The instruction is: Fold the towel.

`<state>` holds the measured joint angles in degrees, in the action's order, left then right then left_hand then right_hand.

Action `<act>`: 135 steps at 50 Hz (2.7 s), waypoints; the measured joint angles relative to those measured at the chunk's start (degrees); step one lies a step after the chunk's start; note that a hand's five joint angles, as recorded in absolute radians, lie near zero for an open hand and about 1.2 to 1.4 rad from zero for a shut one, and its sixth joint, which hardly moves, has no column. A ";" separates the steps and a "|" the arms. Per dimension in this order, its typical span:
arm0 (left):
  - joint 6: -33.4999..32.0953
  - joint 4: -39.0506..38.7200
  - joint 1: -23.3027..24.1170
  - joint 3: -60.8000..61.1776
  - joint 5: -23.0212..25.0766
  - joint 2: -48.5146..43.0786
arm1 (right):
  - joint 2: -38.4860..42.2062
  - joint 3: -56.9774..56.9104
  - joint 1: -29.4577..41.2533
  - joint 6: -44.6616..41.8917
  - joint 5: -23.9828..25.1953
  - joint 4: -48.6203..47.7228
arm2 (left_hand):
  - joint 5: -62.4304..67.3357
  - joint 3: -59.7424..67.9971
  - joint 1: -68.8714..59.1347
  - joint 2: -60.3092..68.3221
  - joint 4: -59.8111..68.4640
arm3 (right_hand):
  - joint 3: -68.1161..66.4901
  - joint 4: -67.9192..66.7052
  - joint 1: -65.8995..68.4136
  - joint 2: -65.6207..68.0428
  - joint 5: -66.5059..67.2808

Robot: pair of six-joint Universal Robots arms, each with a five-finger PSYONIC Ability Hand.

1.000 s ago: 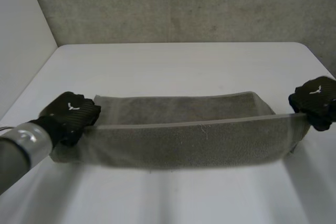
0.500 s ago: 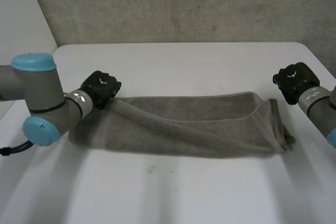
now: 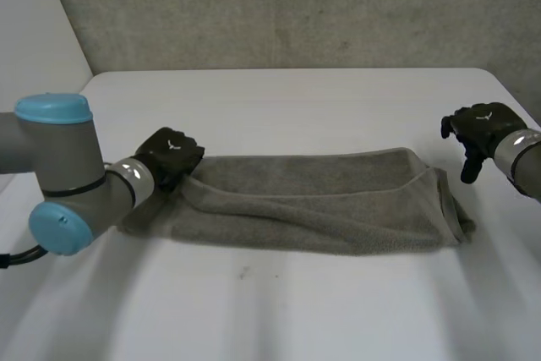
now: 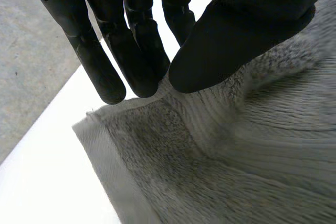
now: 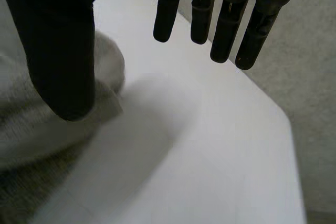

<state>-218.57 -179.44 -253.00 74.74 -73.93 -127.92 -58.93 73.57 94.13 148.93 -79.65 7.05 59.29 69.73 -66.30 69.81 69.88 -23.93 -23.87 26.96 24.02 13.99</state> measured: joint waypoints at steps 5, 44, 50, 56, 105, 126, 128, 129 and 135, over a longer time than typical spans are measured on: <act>-0.01 -0.21 -0.02 5.41 0.15 4.01 | 2.55 -5.76 -0.14 6.47 3.14 6.38 | 0.00 0.00 0.00 0.00 0.00 | -0.89 -1.03 1.68 0.57 1.06; 0.00 -0.74 -1.08 9.57 0.27 8.04 | 13.72 -13.58 -0.15 9.52 5.24 14.51 | 0.00 0.00 0.00 0.00 0.00 | -11.24 -11.32 13.29 11.27 11.14; -0.02 -0.73 -1.17 9.73 0.22 8.10 | 13.52 -13.26 -0.17 8.75 4.98 14.98 | 0.00 0.00 0.00 0.00 0.00 | -29.67 -29.89 34.80 30.78 28.63; -0.02 -0.69 -1.18 9.76 0.14 8.74 | 11.08 -13.43 -0.15 8.61 5.13 14.79 | 0.00 0.00 0.00 0.00 0.00 | -42.97 -42.85 49.35 42.63 42.23; 14.73 15.97 -4.94 2.75 0.06 33.55 | -21.44 -7.86 -5.89 -13.58 7.57 27.93 | 0.00 0.00 0.00 0.00 0.03 | -45.76 -45.85 52.74 45.61 45.20; 15.31 1.13 -1.17 -37.80 -0.60 6.44 | -7.19 -23.98 3.38 1.27 -1.68 -15.86 | 0.00 0.01 0.00 0.00 0.03 | -45.76 -45.86 52.81 45.61 45.24; 17.23 -1.94 -1.09 -39.17 -1.39 7.57 | -9.07 -23.09 3.32 3.24 -1.91 -19.61 | 0.00 0.01 0.00 0.00 0.03 | -45.76 -45.86 52.81 45.61 45.24; 18.47 -3.64 -1.06 -39.47 -2.03 8.40 | -10.41 -22.23 3.28 4.40 -1.97 -21.56 | 0.00 0.01 0.00 0.00 0.03 | -45.76 -45.86 52.81 45.61 45.24; 24.65 -9.40 -1.46 -34.62 -5.98 13.72 | -15.57 -16.07 2.83 7.58 -0.50 -24.15 | 0.00 0.01 0.00 0.01 0.03 | -45.76 -45.86 52.81 45.61 45.27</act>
<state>-193.91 -188.84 -254.45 40.12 -79.91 -114.20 -74.50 57.50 96.96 156.51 -80.15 -17.10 59.30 69.75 -66.30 69.82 69.90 -69.69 -69.73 79.78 69.62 59.26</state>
